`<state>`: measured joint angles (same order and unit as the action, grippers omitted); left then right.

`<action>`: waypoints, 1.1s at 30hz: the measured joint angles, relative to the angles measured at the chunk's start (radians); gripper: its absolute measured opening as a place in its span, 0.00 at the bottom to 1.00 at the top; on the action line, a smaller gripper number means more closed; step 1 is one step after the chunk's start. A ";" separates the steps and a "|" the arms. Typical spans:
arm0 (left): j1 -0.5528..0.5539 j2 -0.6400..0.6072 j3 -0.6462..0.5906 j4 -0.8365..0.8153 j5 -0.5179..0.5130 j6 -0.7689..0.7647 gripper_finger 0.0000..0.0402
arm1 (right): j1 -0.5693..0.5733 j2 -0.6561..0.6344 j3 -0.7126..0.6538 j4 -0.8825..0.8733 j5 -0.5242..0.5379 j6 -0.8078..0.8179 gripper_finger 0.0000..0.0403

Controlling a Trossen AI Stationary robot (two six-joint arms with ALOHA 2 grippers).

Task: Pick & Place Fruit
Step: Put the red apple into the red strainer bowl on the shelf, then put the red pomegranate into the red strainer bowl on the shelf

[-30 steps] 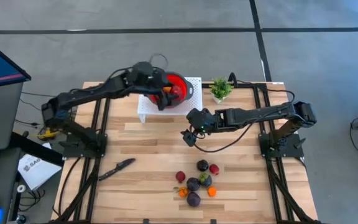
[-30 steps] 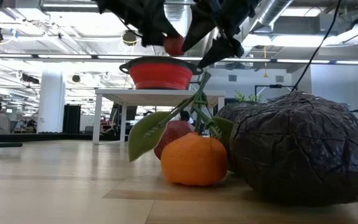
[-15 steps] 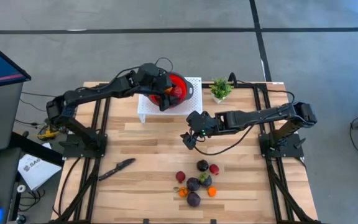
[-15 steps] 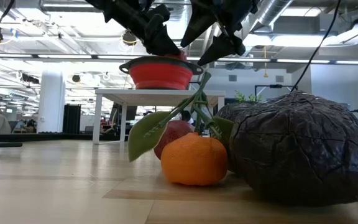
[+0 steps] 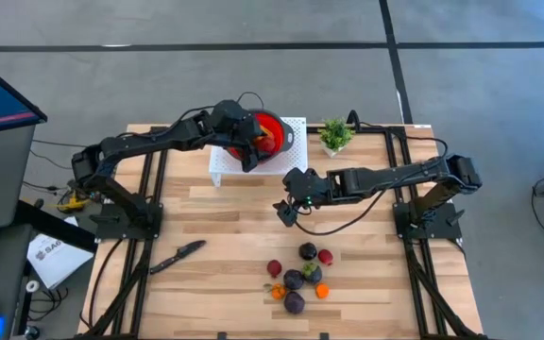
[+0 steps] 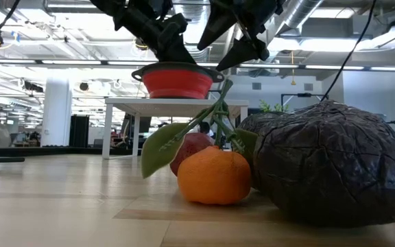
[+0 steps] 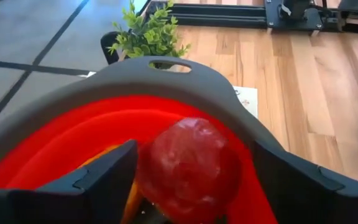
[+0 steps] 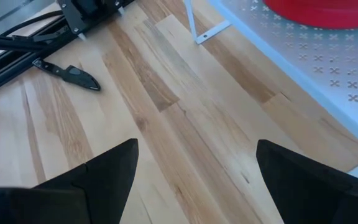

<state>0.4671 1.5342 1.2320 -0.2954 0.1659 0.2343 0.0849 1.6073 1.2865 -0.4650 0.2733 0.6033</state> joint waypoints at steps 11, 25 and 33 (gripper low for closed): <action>-0.002 -0.060 0.000 0.010 0.070 -0.145 0.85 | -0.013 -0.014 0.000 -0.074 -0.003 0.001 0.80; -0.031 -0.423 -0.112 0.001 0.065 -0.319 0.76 | 0.035 -0.082 0.001 -0.442 -0.355 -0.360 0.80; -0.031 -0.540 -0.278 0.007 0.062 -0.465 0.74 | 0.163 -0.043 -0.136 -0.448 -0.359 -0.210 0.77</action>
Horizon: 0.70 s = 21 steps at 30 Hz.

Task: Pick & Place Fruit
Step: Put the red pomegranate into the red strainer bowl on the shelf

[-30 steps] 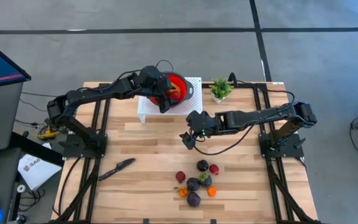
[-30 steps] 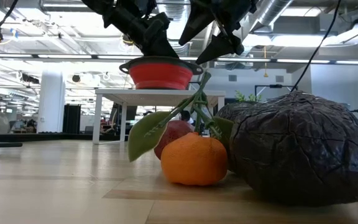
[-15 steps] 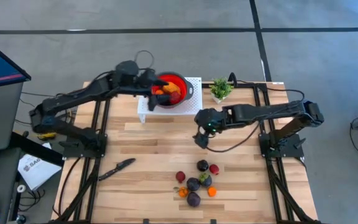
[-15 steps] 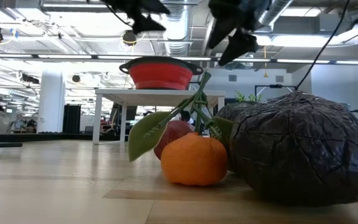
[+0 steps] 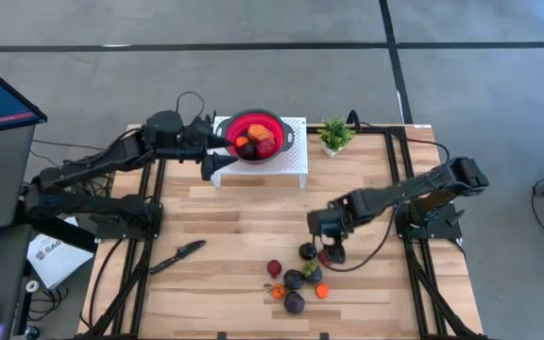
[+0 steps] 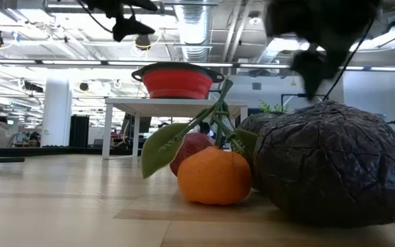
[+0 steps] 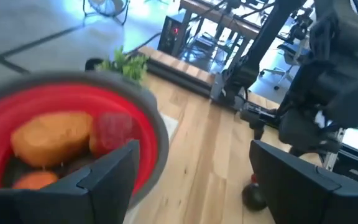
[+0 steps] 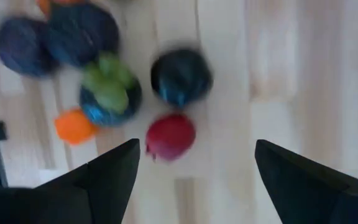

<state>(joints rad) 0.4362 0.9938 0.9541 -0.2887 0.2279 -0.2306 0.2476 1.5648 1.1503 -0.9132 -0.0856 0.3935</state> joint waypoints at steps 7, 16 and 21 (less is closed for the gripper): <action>0.001 -0.033 -0.067 0.009 0.000 -0.040 0.74 | 0.126 -0.012 -0.184 0.157 -0.049 0.365 0.74; 0.001 -0.032 -0.068 0.028 0.001 -0.039 0.74 | 0.189 0.012 -0.256 0.322 0.109 0.664 0.74; 0.001 -0.032 -0.068 0.031 0.002 -0.039 0.74 | 0.167 0.059 -0.258 0.376 0.124 0.632 0.74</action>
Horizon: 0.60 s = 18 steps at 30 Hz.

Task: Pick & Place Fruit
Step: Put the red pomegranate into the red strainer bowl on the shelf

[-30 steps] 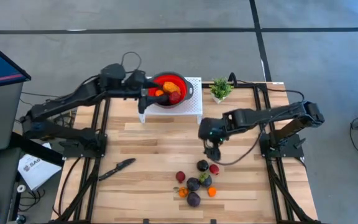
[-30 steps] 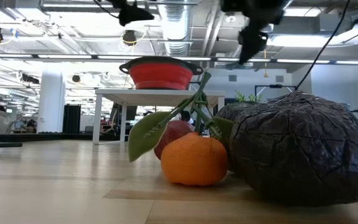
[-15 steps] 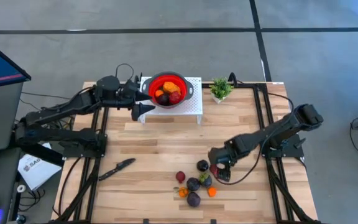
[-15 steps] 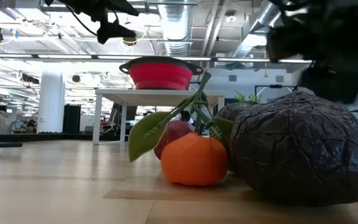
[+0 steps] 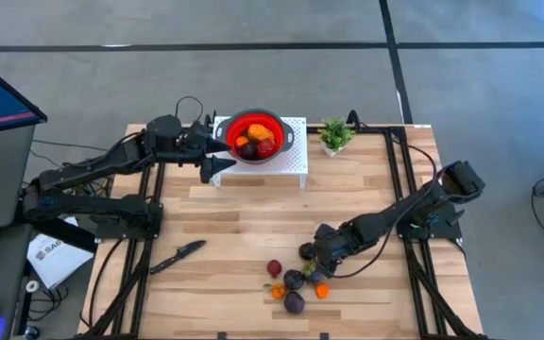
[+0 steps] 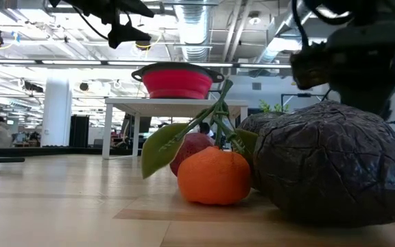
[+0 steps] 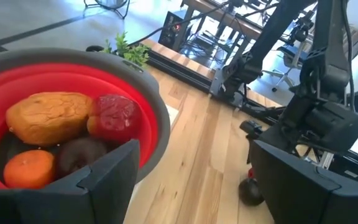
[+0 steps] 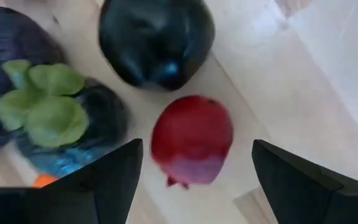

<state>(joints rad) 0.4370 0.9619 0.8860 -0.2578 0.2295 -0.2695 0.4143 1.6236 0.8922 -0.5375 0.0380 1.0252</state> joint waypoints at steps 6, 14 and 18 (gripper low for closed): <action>0.000 0.000 0.000 0.008 0.003 -0.001 0.74 | -0.022 0.067 0.000 0.056 -0.017 -0.036 0.71; 0.000 0.000 0.001 0.020 0.002 0.001 0.74 | -0.028 0.055 -0.001 0.024 -0.066 -0.040 0.45; -0.021 0.000 0.001 0.047 -0.001 0.050 0.74 | -0.066 -0.035 -0.001 -0.030 -0.097 -0.061 0.37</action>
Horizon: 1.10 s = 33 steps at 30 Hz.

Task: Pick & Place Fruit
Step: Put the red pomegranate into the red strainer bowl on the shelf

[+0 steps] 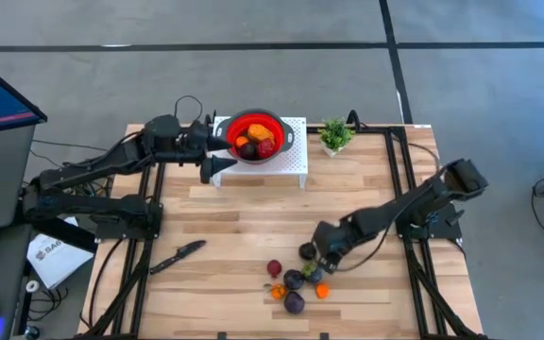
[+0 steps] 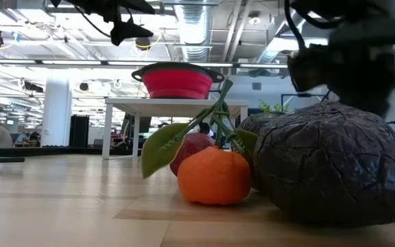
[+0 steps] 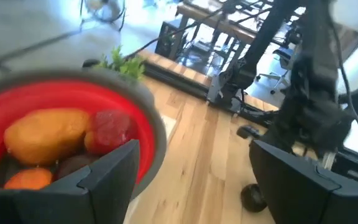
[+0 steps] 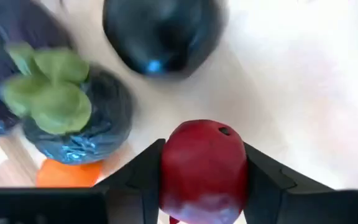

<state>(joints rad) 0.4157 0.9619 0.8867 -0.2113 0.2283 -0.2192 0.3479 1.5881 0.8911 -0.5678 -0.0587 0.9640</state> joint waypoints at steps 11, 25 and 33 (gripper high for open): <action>-0.221 0.073 0.001 0.210 -0.065 0.381 0.74 | -0.320 -0.261 0.001 0.444 -0.054 -0.045 0.46; -0.293 0.246 0.011 0.435 -0.203 0.442 0.91 | -0.514 -0.066 0.001 1.391 -0.154 0.278 0.45; -0.297 0.300 0.012 0.525 -0.272 0.443 0.89 | -0.504 0.076 0.001 1.677 -0.111 0.380 0.42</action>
<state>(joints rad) 0.1185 1.2622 0.8991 0.3141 -0.0433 0.2241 -0.1562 1.6646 0.8925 1.1091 -0.1697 1.3440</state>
